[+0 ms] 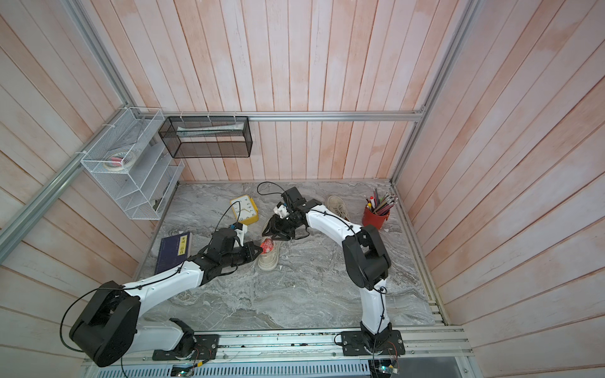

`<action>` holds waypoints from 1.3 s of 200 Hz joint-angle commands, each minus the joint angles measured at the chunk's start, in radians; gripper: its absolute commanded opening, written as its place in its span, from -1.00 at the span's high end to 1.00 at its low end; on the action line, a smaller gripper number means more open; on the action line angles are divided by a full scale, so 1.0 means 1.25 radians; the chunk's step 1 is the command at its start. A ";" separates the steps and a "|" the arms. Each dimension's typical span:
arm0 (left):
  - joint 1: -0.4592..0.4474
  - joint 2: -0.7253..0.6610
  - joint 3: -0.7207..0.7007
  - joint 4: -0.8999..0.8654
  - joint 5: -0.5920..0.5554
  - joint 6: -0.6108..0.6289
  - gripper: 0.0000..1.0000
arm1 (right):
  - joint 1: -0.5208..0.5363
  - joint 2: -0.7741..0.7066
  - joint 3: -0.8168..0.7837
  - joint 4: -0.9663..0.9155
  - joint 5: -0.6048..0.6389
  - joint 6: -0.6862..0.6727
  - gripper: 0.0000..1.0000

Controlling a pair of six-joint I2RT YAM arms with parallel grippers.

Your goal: Remove the insole from the shoe

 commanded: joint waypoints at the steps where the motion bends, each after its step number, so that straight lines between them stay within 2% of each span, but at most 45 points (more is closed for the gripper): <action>1: 0.002 -0.030 -0.003 0.068 0.022 -0.082 1.00 | 0.008 -0.105 -0.096 0.098 0.115 -0.010 -0.04; 12: 0.002 -0.030 -0.005 0.074 0.025 -0.097 1.00 | 0.017 -0.159 -0.163 0.141 0.175 -0.021 -0.06; 29: 0.002 -0.028 -0.005 0.078 0.029 -0.110 1.00 | 0.073 -0.253 -0.288 0.233 0.345 -0.074 -0.07; 44: 0.002 -0.024 -0.008 0.085 0.031 -0.121 1.00 | 0.149 -0.326 -0.429 0.379 0.468 -0.146 -0.08; 59: 0.003 -0.019 -0.011 0.091 0.033 -0.130 1.00 | 0.214 -0.372 -0.543 0.512 0.543 -0.202 -0.17; 79: 0.003 -0.018 -0.010 0.093 0.032 -0.137 1.00 | 0.248 -0.368 -0.603 0.578 0.569 -0.230 -0.20; 112: 0.003 -0.019 -0.013 0.097 0.028 -0.144 0.99 | 0.270 -0.295 -0.596 0.606 0.573 -0.266 -0.32; 133: 0.003 -0.014 -0.014 0.100 0.034 -0.150 0.99 | 0.273 -0.253 -0.579 0.628 0.583 -0.266 -0.47; 138: 0.003 -0.013 -0.013 0.100 0.034 -0.150 0.99 | 0.273 -0.244 -0.574 0.631 0.589 -0.260 -0.62; 147: 0.003 -0.014 -0.014 0.102 0.035 -0.152 0.99 | 0.272 -0.230 -0.569 0.642 0.592 -0.257 -0.65; 179: 0.003 -0.010 -0.015 0.106 0.042 -0.159 0.99 | 0.269 -0.171 -0.541 0.643 0.635 -0.238 -0.66; 198: 0.003 -0.016 -0.015 0.107 0.045 -0.166 0.99 | 0.266 -0.139 -0.530 0.616 0.675 -0.208 -0.59; 235: 0.004 -0.044 0.001 0.081 0.021 -0.166 0.99 | 0.252 -0.122 -0.559 0.623 0.677 -0.188 -0.44; 260: 0.005 -0.050 0.029 0.053 0.003 -0.153 0.97 | 0.252 -0.116 -0.571 0.620 0.673 -0.207 -0.40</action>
